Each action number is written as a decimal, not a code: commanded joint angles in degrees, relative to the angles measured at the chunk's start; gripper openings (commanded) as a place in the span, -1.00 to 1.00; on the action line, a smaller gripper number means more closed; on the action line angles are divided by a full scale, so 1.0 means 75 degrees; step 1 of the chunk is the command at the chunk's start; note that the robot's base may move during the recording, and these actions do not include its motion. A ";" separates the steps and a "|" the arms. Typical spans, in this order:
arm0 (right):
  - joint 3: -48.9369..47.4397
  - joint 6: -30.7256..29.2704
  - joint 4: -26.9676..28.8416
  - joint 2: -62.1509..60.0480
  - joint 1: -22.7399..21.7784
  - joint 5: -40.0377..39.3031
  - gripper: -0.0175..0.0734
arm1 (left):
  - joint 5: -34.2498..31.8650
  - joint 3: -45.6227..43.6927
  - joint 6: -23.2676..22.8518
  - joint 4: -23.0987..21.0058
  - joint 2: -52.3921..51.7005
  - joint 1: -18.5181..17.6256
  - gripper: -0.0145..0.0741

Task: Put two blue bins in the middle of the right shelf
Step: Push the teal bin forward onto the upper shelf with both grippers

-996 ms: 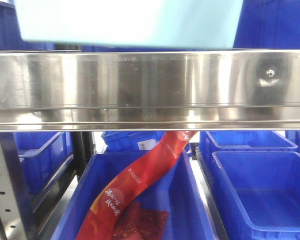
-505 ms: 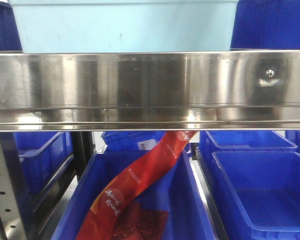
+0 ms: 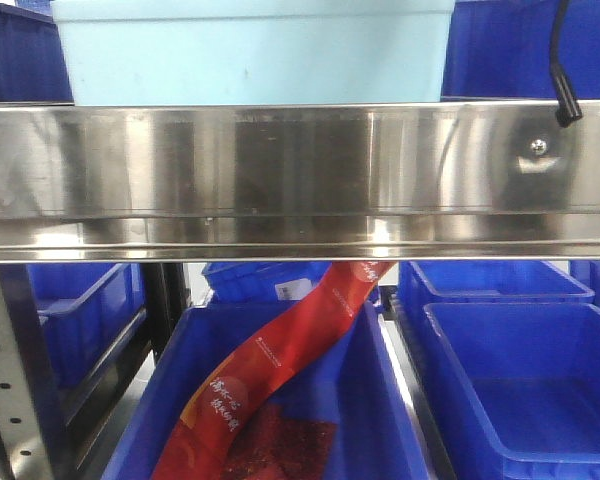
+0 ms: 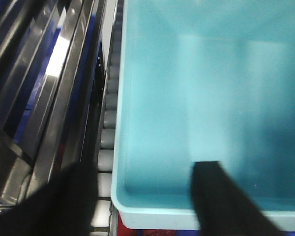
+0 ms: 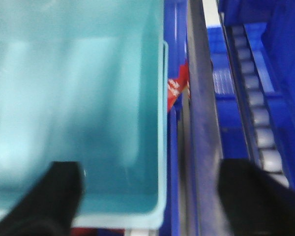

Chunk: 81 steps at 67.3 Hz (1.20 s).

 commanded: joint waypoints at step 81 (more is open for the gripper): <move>0.8510 -0.0633 -0.1166 -0.5326 0.0622 -0.6677 -0.97 | -0.7447 0.8494 0.0580 -0.0792 -0.5738 -0.0048 -0.92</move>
